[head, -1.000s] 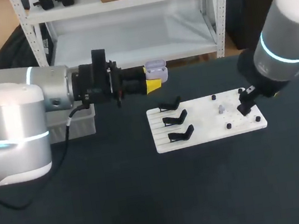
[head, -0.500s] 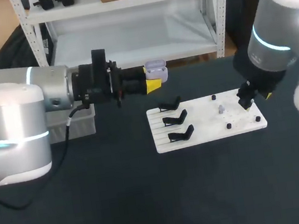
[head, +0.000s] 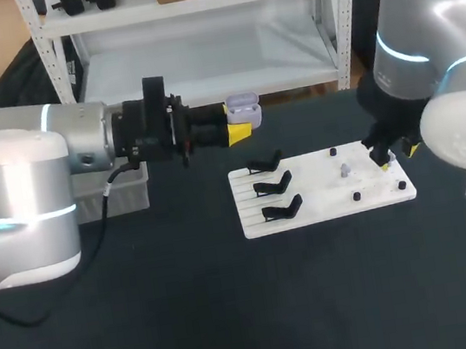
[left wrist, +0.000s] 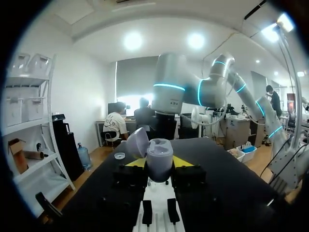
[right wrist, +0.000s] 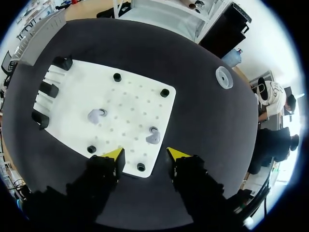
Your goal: Pick up each earbud case from the left stands, insert the matching earbuds, close the lid, and place the case in the box.
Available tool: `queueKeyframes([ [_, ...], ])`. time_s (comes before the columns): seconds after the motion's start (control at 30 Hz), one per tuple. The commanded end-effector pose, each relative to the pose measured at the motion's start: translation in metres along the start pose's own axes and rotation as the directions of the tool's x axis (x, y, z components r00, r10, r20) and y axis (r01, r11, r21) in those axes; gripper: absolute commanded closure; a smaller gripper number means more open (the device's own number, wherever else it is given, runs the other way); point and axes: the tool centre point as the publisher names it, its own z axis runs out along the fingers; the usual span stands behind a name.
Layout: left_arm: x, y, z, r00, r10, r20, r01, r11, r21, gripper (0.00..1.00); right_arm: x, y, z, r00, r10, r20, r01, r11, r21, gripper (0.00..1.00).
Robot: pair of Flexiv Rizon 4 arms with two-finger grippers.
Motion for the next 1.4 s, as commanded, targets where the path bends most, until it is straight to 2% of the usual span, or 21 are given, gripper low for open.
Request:
queueKeyframes([
  [0.03,0.001,0.001,0.000,1.000,0.001,0.002,-0.001,1.000,0.001,1.00,-0.004,-0.001,0.006,1.000,0.013,-0.007,-0.013,1.000,-0.003,0.48],
  [0.57,0.001,0.001,0.000,1.000,0.001,0.002,-0.001,1.000,0.001,1.00,-0.011,-0.009,0.018,0.999,0.040,-0.023,-0.040,0.999,0.013,0.57],
  [1.13,0.001,0.001,0.000,1.000,0.001,0.002,-0.001,1.000,0.001,1.00,-0.008,-0.007,0.020,0.997,0.069,-0.040,-0.069,0.998,0.013,0.73],
  [1.4,0.001,0.001,0.000,1.000,0.001,0.002,-0.001,1.000,0.001,1.00,-0.010,-0.009,0.023,0.996,0.070,-0.047,-0.069,0.997,0.026,0.73],
])
